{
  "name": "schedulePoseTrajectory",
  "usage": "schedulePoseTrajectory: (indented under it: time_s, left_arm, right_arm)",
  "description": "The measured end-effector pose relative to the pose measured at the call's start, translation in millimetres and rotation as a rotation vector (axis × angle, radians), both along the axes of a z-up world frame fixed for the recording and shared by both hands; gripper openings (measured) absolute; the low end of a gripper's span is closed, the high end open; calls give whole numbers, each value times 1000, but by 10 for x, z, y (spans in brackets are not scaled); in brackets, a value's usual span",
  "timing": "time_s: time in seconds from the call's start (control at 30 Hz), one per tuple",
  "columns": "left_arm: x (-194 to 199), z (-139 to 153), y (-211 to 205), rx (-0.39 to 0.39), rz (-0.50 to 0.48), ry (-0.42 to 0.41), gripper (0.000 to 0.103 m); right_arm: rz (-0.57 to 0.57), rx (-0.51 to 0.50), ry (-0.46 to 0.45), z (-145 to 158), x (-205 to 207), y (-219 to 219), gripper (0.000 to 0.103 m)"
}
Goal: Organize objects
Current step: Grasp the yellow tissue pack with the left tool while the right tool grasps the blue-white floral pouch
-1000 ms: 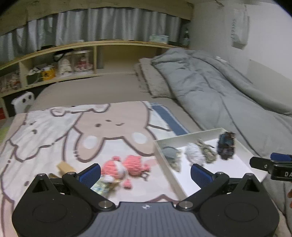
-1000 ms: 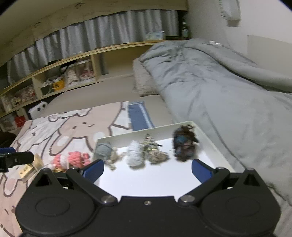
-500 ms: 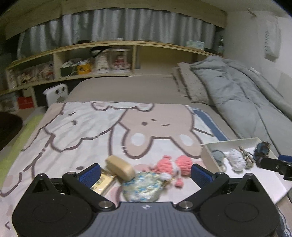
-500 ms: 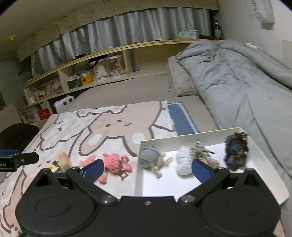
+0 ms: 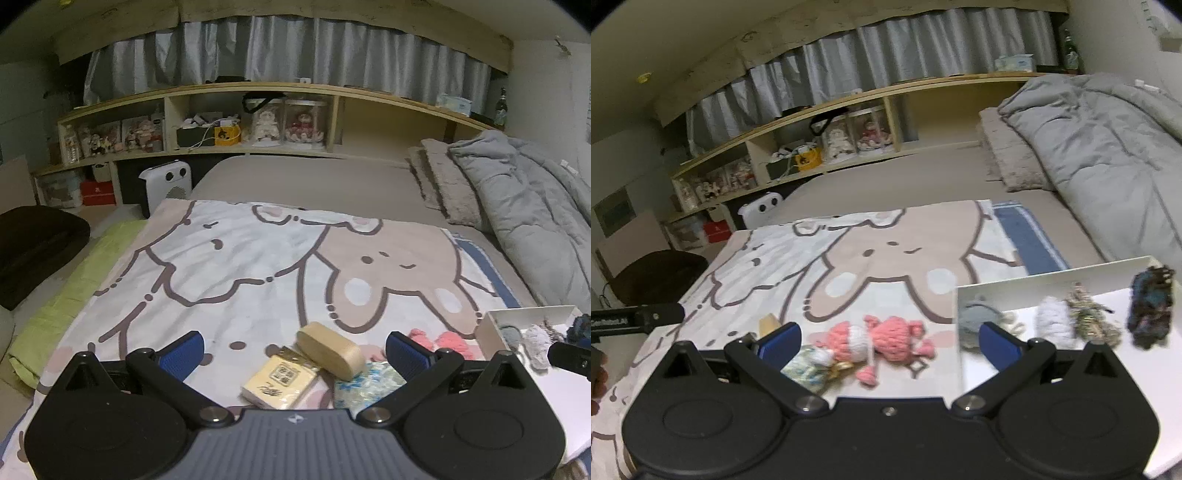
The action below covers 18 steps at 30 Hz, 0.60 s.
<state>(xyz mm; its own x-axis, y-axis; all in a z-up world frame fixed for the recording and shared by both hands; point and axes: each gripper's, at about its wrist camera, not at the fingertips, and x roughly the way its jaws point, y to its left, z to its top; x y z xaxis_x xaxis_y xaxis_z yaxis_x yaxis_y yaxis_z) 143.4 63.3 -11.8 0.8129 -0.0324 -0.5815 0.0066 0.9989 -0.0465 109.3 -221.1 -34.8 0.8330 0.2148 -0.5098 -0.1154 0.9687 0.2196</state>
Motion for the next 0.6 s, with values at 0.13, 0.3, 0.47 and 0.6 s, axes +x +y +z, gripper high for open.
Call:
schedulePoseTrajectory:
  time_s: [0.13,0.3,0.47,0.6]
  left_arm:
    - [88,-66,103,5,-9,4,103]
    - [209,-211,185,-2,-30,30,103]
    - [365,-374,254,-4,22,70,103]
    - [509,-544,357,-81,98,128,103]
  right_arm:
    - [22,19,-4,-65,76,161,103]
    - [51,50,4,-189,189,333,103]
    - [67,-3,12,-357,275,557,103]
    - [103,-17,-4,-521,310,665,103]
